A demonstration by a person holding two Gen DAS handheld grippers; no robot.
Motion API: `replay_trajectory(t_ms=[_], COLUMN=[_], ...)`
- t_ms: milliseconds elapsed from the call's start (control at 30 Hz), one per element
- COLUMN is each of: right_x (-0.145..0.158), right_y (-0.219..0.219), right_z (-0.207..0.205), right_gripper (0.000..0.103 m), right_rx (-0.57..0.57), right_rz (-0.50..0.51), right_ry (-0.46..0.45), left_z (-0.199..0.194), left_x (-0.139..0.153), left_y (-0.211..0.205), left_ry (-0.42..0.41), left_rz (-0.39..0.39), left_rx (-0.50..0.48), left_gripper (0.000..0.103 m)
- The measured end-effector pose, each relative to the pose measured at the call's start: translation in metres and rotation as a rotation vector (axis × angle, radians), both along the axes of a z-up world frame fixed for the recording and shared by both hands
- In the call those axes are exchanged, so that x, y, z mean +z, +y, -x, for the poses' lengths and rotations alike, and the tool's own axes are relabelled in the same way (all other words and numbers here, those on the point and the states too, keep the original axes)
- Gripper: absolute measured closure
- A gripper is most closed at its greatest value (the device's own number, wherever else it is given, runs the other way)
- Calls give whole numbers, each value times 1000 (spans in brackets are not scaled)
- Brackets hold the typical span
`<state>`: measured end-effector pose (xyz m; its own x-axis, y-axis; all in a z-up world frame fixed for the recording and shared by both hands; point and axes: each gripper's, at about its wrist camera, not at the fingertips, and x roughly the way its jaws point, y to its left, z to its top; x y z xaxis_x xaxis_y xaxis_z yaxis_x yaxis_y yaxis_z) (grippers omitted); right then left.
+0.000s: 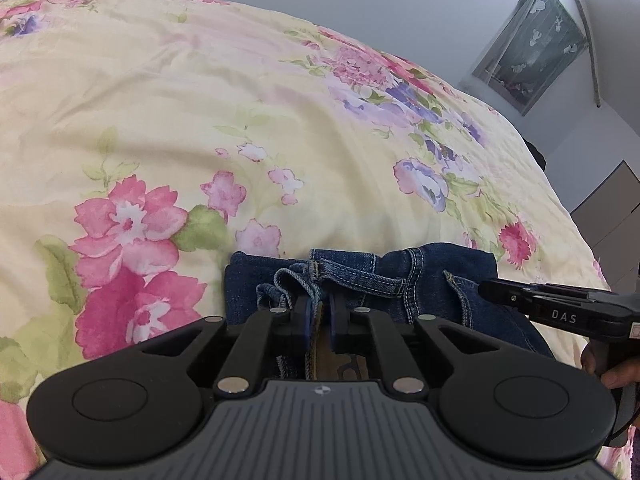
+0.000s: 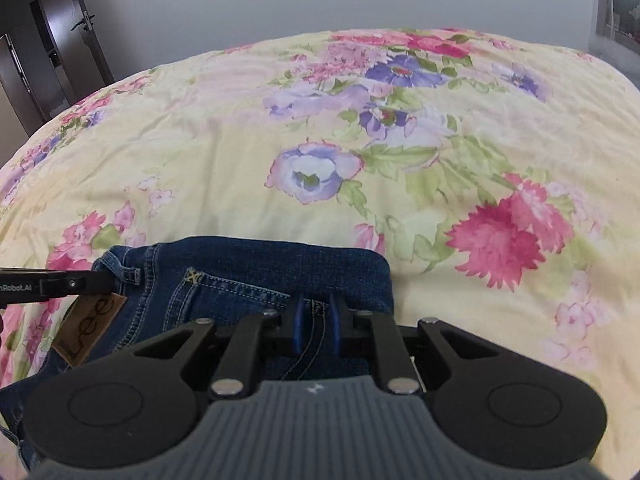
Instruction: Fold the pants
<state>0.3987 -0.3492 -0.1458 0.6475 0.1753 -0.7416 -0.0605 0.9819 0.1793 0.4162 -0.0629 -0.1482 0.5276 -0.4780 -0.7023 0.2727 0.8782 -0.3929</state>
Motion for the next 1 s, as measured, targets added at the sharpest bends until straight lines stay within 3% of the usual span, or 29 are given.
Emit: replay_trajectory(t_ms=[100, 233, 500, 767, 900, 1000], right_x=[-1, 19, 58, 28, 9, -6], right_y=[6, 10, 9, 17, 20, 18], right_z=[1, 15, 125, 197, 200, 193], right_gripper=[93, 93, 92, 92, 92, 92], right_rx=[-5, 2, 40, 23, 11, 10], right_rz=[30, 61, 110, 105, 105, 83], right_ry=[-5, -16, -124, -80, -35, 8], left_z=[2, 20, 99, 125, 122, 117], left_x=[6, 30, 61, 34, 11, 3], left_y=[-4, -4, 4, 10, 9, 14], left_ry=[0, -18, -69, 8, 69, 96], left_rz=[-29, -60, -113, -151, -207, -191], left_rx=[1, 20, -37, -21, -16, -3], left_gripper=[90, 88, 88, 88, 88, 87])
